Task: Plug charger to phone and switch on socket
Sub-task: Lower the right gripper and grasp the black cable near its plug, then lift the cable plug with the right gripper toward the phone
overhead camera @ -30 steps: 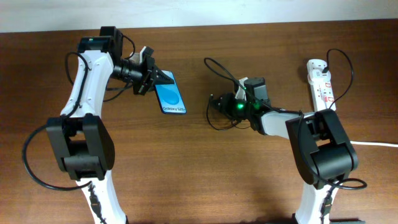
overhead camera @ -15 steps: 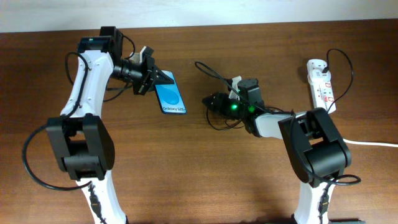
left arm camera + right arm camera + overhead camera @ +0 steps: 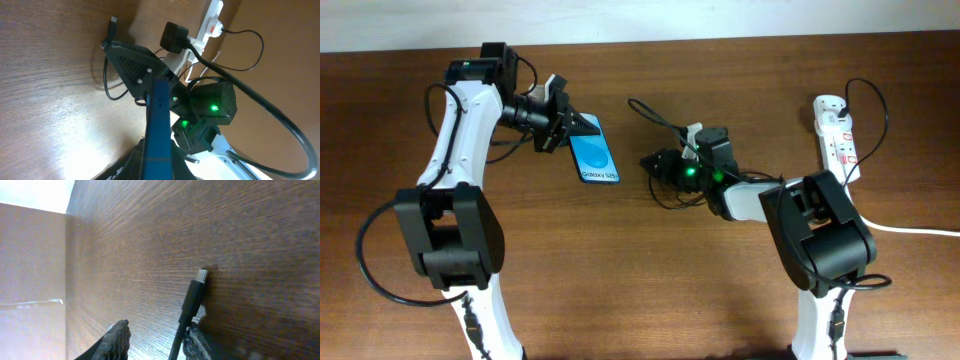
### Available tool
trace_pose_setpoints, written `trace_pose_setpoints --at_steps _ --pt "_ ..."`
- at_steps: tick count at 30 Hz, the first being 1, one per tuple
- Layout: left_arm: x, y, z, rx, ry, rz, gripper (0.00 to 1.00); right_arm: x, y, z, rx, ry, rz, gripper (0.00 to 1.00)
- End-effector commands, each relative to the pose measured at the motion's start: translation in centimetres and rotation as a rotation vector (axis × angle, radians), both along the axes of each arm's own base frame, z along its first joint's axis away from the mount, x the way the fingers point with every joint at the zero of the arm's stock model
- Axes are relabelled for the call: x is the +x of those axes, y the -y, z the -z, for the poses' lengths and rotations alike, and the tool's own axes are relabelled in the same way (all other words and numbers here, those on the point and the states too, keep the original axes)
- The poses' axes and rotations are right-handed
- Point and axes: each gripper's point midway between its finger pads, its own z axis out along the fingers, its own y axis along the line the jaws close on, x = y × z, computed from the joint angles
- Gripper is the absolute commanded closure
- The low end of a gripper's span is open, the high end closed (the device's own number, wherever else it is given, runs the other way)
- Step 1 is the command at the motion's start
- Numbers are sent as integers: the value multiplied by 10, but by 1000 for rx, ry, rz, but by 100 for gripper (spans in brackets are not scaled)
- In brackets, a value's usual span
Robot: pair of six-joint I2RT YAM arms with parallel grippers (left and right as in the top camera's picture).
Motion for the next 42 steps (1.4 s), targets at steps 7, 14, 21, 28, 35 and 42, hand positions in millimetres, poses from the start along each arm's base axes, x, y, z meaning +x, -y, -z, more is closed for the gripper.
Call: trace_pose_setpoints --at_steps 7,14,21,28,35,42 --pt "-2 -1 -14 -19 38 2 100 -7 1 22 -11 -80 30 73" --pt "-2 -1 -14 -19 38 1 100 -10 -1 21 -1 -86 11 93" --pt "-1 -1 -14 -19 38 1 100 -5 -5 -10 66 25 -74 96" --pt "0 -1 -14 -19 45 2 100 -9 11 -116 173 268 -233 96" --pt "5 3 -19 -48 85 6 100 -38 44 -215 216 405 -284 96" --pt "10 26 -31 -118 166 54 100 -80 68 -260 157 417 -254 96"
